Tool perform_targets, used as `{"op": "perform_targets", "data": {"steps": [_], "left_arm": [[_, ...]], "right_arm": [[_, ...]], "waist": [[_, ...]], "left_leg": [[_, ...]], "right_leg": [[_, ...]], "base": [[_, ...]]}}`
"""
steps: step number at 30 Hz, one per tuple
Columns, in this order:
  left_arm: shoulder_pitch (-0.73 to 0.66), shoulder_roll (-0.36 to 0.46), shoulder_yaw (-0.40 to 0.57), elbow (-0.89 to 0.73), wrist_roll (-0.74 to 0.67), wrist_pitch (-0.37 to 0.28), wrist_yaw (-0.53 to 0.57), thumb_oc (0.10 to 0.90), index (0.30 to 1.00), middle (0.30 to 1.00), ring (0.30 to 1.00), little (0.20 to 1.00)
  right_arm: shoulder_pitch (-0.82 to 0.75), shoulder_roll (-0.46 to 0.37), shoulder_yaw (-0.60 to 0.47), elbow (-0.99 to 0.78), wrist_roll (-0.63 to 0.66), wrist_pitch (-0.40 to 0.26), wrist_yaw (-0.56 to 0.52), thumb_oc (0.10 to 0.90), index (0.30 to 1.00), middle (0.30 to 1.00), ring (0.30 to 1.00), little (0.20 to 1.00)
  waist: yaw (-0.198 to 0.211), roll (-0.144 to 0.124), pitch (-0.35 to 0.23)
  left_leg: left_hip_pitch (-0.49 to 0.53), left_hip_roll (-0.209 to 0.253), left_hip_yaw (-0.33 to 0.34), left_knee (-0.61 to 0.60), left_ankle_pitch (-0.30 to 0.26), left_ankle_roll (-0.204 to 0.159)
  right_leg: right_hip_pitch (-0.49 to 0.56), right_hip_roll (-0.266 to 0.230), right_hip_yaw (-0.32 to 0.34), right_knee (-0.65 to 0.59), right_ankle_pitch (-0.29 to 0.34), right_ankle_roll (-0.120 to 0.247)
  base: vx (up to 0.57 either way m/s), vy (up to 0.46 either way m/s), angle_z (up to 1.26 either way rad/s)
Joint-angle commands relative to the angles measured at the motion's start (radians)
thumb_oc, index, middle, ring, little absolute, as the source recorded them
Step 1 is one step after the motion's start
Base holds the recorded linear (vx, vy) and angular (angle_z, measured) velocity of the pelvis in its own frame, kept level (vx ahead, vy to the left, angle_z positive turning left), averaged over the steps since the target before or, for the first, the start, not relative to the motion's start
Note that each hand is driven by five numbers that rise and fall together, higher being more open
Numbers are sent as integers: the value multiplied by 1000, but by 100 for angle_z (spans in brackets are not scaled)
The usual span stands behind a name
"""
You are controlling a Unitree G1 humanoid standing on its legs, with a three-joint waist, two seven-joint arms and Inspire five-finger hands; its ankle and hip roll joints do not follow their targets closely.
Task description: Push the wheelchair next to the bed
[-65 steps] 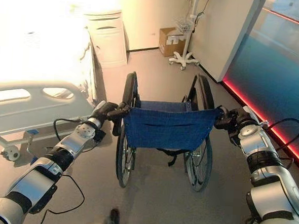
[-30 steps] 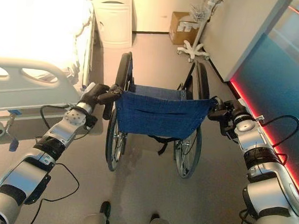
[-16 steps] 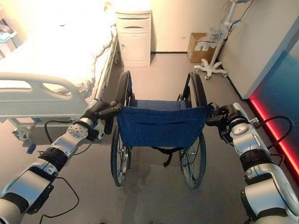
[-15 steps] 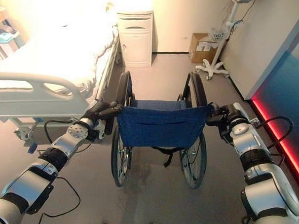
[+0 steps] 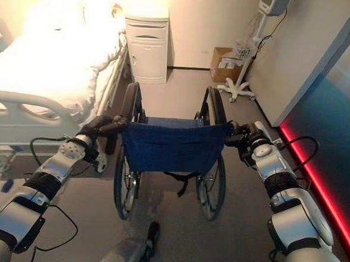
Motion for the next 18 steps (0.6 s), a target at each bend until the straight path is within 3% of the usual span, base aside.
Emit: {"op": "perform_targets", "data": {"steps": [1,4,7,10,12,16,18], "left_arm": [[65,-58,-148,8,171,-19,9,400,300,300,300,300],[64,-76,-157,39,178,-37,54,400,300,300,300,300],[69,-83,-161,46,188,-43,73,400,300,300,300,300],[82,-87,-154,43,194,-49,100,400,300,300,300,300],[78,-73,-148,41,169,-69,97,400,300,300,300,300],[31,-48,-146,41,137,-74,55,400,300,300,300,300],[8,-42,-148,45,135,-71,42,400,300,300,300,300]], "right_arm": [[-14,100,90,-154,-46,-168,103,400,300,300,300,300],[-16,100,71,-112,-24,-210,95,400,300,300,300,300],[-9,105,65,-86,-7,-229,87,400,300,300,300,300],[-4,114,65,-68,-13,-241,72,400,300,300,300,300],[-2,109,65,-73,-16,-231,59,400,300,300,300,300],[-14,89,65,-93,9,-156,32,400,300,300,300,300],[-33,81,65,-107,32,-106,27,400,300,300,300,300]], "waist": [[34,26,29],[32,25,20],[26,25,19],[2,40,27],[-36,60,47],[-99,40,79],[-116,34,79]], "left_leg": [[-12,4,-43,-10,21,19],[15,-7,-83,-10,-8,51],[32,-18,-109,-4,-19,57],[78,-11,-130,-4,-39,51],[131,-5,-170,-16,-64,48],[186,-40,-233,9,-143,47],[201,-45,-250,21,-167,43]], "right_leg": [[-32,-90,110,235,201,117],[-120,-118,117,424,309,146],[-162,-125,125,454,341,145],[-250,-166,121,380,340,134],[-390,-185,153,298,339,124],[-497,-214,219,88,414,147],[-514,-211,231,17,416,153]], "base": [[223,101,22],[286,116,-2],[246,35,13],[261,-42,1],[246,-78,6],[299,-131,47],[352,-147,95]]}}
